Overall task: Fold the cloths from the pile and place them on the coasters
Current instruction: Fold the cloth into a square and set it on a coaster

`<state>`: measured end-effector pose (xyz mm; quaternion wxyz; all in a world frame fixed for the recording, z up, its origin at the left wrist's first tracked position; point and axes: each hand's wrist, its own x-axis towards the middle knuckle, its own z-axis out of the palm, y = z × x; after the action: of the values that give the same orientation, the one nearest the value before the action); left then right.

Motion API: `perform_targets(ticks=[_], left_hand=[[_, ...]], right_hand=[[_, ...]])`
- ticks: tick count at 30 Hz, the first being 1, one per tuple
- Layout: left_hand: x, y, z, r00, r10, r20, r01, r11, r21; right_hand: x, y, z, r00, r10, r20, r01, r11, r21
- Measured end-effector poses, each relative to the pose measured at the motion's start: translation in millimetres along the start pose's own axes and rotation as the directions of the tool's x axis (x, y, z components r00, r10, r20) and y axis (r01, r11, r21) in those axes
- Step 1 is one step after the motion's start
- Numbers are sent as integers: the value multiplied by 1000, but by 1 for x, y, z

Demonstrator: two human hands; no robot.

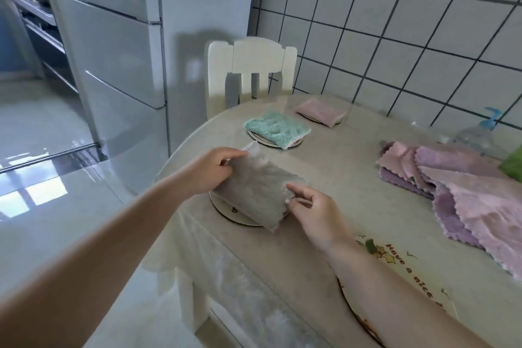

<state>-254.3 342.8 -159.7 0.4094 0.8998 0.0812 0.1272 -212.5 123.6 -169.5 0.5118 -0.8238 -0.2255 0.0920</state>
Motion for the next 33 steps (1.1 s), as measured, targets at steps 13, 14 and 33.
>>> perform_targets(ticks=[13, 14, 33], left_hand=[[-3, 2, 15, 963, 255, -91, -233, 951, 202], [-4, 5, 19, 959, 283, -31, -267, 931, 248], [-3, 56, 44, 947, 257, 192, -306, 904, 299]], right_hand=[[-7, 8, 10, 965, -262, -15, 214, 820, -531], [-6, 7, 13, 967, -250, 50, 232, 779, -582], [-7, 14, -59, 984, -108, 143, 168, 828, -534]])
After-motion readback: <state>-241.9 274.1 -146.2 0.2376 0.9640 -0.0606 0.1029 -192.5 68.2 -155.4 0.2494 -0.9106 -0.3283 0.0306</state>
